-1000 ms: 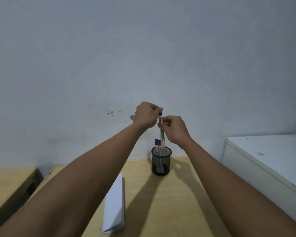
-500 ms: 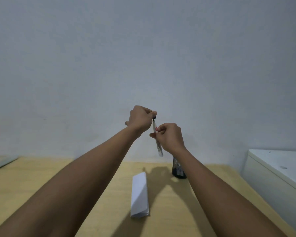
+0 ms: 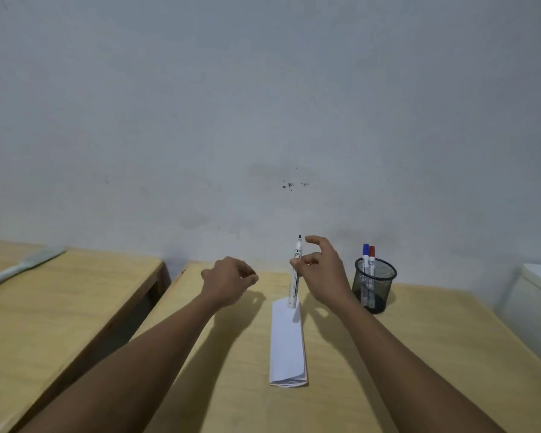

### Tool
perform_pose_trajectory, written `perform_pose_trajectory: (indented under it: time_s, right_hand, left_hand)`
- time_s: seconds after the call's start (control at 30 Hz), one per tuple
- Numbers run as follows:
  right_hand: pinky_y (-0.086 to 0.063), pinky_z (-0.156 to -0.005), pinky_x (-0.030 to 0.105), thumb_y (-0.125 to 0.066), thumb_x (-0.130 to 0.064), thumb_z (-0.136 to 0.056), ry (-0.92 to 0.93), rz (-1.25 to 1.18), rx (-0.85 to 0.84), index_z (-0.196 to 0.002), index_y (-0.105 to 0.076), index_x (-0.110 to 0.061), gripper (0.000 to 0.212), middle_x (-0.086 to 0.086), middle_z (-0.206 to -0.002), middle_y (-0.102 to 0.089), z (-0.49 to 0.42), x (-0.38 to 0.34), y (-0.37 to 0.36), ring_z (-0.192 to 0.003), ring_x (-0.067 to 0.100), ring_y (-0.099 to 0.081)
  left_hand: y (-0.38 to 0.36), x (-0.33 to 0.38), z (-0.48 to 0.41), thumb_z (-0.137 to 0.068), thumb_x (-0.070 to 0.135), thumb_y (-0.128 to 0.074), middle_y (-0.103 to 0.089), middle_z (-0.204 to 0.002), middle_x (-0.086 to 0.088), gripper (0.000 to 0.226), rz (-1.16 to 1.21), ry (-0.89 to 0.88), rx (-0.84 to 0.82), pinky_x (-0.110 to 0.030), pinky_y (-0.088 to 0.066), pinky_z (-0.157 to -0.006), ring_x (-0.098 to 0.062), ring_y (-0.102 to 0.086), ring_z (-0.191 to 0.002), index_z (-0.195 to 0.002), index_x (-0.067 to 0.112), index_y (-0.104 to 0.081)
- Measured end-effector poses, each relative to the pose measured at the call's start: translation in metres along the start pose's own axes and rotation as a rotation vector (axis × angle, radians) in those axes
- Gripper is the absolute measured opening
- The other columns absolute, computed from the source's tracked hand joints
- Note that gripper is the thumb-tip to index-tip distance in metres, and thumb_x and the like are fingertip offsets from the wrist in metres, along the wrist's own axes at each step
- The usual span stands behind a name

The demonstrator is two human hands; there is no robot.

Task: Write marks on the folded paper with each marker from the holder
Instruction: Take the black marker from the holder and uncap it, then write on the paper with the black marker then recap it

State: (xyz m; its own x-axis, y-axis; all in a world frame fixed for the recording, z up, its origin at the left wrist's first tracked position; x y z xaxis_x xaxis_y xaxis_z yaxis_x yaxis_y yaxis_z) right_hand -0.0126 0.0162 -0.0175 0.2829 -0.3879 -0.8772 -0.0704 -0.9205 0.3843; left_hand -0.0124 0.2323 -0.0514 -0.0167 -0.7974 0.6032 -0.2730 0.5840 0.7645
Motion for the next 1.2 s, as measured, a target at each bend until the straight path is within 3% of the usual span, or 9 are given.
perform_pose_trajectory:
  time_s: [0.13,0.3,0.43,0.53,0.67,0.73,0.87,1.0,1.2]
  right_hand:
    - [-0.051,-0.072,0.031,-0.07,-0.016,-0.09,-0.002,-0.022,-0.038,-0.11,-0.053,-0.022,0.026,0.006,-0.087,-0.075,0.0,0.012,-0.005,-0.08,0.025,-0.074]
    - [-0.055,-0.079,0.034,-0.069,-0.012,-0.091,-0.008,-0.04,-0.075,-0.09,-0.066,-0.02,0.009,0.003,-0.087,-0.072,-0.005,0.021,-0.014,-0.069,0.018,-0.072]
    - [-0.052,-0.068,0.025,-0.068,-0.012,-0.093,-0.035,-0.127,-0.077,-0.093,-0.071,-0.019,0.008,0.005,-0.088,-0.074,-0.005,0.03,-0.015,-0.067,0.014,-0.072]
    - [-0.045,-0.059,0.015,-0.056,-0.008,-0.1,-0.115,-0.279,-0.051,-0.106,-0.074,-0.012,0.019,0.005,-0.094,-0.073,-0.003,0.034,-0.012,-0.063,0.007,-0.07]
    - [-0.044,-0.071,0.03,-0.053,-0.003,-0.098,-0.28,-0.624,-0.113,-0.117,-0.07,-0.018,0.029,0.003,-0.097,-0.074,-0.002,0.041,-0.017,-0.076,0.013,-0.072]
    - [-0.046,-0.069,0.031,-0.064,-0.005,-0.095,-0.267,-0.632,-0.152,-0.12,-0.065,-0.018,0.028,0.002,-0.093,-0.072,-0.001,0.043,-0.021,-0.077,0.015,-0.07]
    - [-0.047,-0.055,0.029,-0.063,-0.019,-0.098,-0.177,-0.422,-0.206,-0.104,-0.06,-0.007,0.014,0.008,-0.077,-0.067,0.002,0.045,-0.039,-0.06,0.018,-0.063]
    - [-0.043,-0.049,0.031,-0.063,-0.028,-0.098,-0.158,-0.276,-0.227,-0.083,-0.064,-0.01,0.023,0.006,-0.068,-0.062,0.0,0.06,-0.059,-0.054,0.018,-0.053]
    - [-0.048,-0.053,0.02,-0.06,-0.02,-0.099,-0.112,-0.133,-0.077,-0.081,-0.063,-0.005,0.023,-0.006,-0.062,-0.067,-0.006,0.087,-0.06,-0.048,0.001,-0.059]
  left_hand:
    - [-0.019,-0.022,0.007,-0.085,0.038,-0.067,-0.075,-0.093,0.015,0.01,-0.076,0.011,-0.045,-0.038,-0.029,-0.084,-0.011,-0.064,-0.096,-0.087,0.032,-0.076]
    - [-0.028,-0.032,0.012,-0.083,0.037,-0.064,-0.071,-0.085,0.017,0.011,-0.105,0.015,-0.042,-0.037,-0.026,-0.083,-0.013,-0.06,-0.093,-0.078,0.033,-0.072]
    - [-0.03,-0.039,0.011,-0.085,0.039,-0.064,-0.072,-0.091,0.015,0.013,-0.097,0.011,-0.05,-0.039,-0.03,-0.086,-0.013,-0.064,-0.097,-0.088,0.031,-0.074]
    - [-0.033,-0.042,0.015,-0.083,0.052,-0.063,-0.066,-0.111,0.011,0.043,-0.07,0.026,-0.021,-0.043,-0.031,-0.095,-0.013,-0.06,-0.107,-0.12,0.029,-0.063]
    - [-0.02,-0.008,0.052,-0.082,0.062,-0.052,-0.051,-0.117,0.009,0.045,-0.151,-0.27,0.259,-0.043,-0.032,-0.092,-0.013,-0.049,-0.103,-0.115,0.031,-0.053]
    - [-0.033,0.013,0.072,-0.083,0.065,-0.053,-0.052,-0.122,0.013,0.046,-0.201,-0.458,0.071,-0.043,-0.031,-0.096,-0.011,-0.045,-0.108,-0.117,0.035,-0.055]
    - [-0.065,0.008,0.088,-0.086,0.075,-0.04,-0.035,-0.155,0.012,0.072,-0.319,-0.476,-0.287,-0.047,-0.021,-0.104,-0.016,-0.029,-0.136,-0.148,0.039,-0.032]
    - [-0.073,-0.001,0.089,-0.085,0.079,-0.034,-0.029,-0.159,0.013,0.075,-0.395,-0.475,-0.332,-0.05,-0.018,-0.105,-0.018,-0.024,-0.14,-0.149,0.041,-0.031]
    - [-0.077,-0.005,0.088,-0.073,0.09,-0.035,-0.024,-0.16,0.017,0.088,-0.387,-0.441,-0.339,-0.057,-0.012,-0.112,-0.014,-0.019,-0.141,-0.148,0.043,-0.031]
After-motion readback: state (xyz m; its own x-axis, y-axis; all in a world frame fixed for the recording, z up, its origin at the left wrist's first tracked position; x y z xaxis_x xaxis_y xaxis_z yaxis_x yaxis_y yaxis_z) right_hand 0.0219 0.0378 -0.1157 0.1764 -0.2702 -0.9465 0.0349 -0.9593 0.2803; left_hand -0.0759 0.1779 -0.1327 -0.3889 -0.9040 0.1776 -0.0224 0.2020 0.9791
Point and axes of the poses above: each hand's wrist, its own z-axis away from the middle knuckle, its own y-axis out of the back of the hand, x = y × z, the point moved 6 cm from there along -z, towards the middle knuckle
